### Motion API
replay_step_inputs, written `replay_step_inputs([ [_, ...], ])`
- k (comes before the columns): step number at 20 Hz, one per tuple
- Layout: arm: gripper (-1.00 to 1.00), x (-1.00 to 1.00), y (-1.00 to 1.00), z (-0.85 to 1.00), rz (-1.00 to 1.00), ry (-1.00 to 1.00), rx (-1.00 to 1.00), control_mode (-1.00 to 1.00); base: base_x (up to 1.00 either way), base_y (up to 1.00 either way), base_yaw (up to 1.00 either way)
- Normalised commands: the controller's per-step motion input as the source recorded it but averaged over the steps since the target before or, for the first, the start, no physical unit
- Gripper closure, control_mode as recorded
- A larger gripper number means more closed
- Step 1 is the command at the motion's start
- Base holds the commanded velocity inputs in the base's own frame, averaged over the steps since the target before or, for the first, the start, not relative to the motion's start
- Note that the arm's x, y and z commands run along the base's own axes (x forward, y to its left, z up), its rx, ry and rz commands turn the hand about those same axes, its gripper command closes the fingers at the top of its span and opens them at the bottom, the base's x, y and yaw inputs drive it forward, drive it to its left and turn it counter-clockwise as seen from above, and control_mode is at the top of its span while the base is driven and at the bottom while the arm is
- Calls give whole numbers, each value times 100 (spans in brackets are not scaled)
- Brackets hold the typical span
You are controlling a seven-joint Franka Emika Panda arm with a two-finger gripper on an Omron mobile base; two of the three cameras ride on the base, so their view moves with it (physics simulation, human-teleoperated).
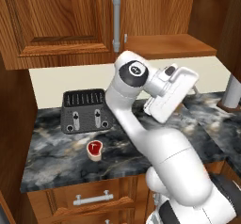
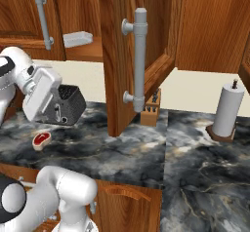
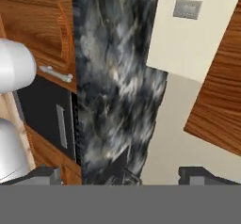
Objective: Retrieve the tupperware from the cabinet, then place the raw meat into the tupperware to avoid contamination.
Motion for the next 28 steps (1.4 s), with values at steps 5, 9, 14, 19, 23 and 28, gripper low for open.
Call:
replay_step_inputs([
  [5,-100,14,34,-32,-7,-23,48,-100,0,0,0],
  [9,-100,8,49,-41,-4,-26,33,-100,0,0,0],
  [14,-100,-1,2,-7,8,-24,13,-100,0,0,0],
  [19,-100,-2,12,36,21,-36,4,-100,0,0,0],
  [23,-100,7,19,51,27,-36,8,-100,0,0,0],
  [28,-100,26,8,49,25,-35,19,-100,0,0,0],
])
